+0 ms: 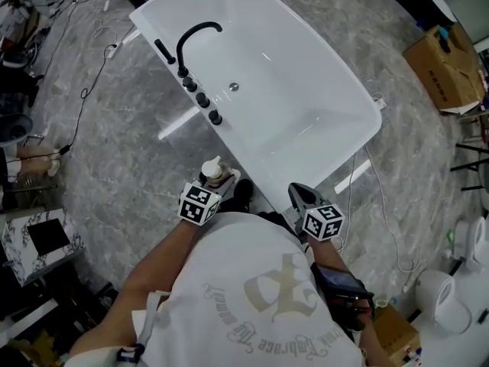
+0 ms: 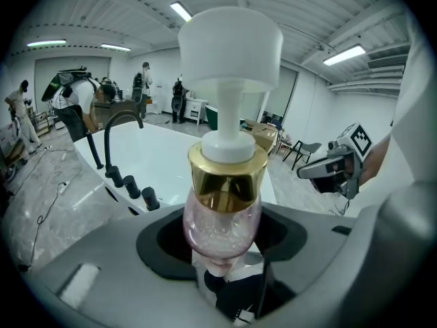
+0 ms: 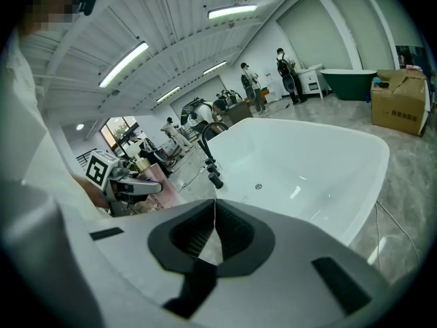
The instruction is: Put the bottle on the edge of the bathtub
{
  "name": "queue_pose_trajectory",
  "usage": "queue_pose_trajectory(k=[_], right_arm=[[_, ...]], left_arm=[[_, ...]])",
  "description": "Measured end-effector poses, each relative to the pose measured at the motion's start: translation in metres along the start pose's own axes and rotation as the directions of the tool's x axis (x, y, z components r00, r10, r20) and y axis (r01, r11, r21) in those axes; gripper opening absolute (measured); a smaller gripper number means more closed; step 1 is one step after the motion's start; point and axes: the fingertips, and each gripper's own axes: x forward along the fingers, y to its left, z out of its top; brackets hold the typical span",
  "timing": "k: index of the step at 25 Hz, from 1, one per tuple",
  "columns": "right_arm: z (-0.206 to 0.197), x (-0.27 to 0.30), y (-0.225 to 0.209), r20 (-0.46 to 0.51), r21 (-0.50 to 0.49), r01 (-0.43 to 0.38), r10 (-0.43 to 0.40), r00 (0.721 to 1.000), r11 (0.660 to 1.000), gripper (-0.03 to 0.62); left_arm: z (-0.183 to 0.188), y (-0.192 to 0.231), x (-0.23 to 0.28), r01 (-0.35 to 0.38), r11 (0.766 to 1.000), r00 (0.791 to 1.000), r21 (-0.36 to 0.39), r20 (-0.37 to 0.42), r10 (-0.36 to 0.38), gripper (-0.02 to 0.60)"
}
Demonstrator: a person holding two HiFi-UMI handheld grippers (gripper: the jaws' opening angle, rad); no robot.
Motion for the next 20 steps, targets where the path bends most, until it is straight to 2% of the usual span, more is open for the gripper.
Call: queue_pose_trajectory(k=[20], right_arm=[[0.018,0.041,-0.004,-0.036,0.025,0.02,-0.019,0.999,0.999,0.006]], left_arm=[[0.005,0.03,0.046,0.069,0.997,0.996,0.044,-0.062,-0.066,0.228]])
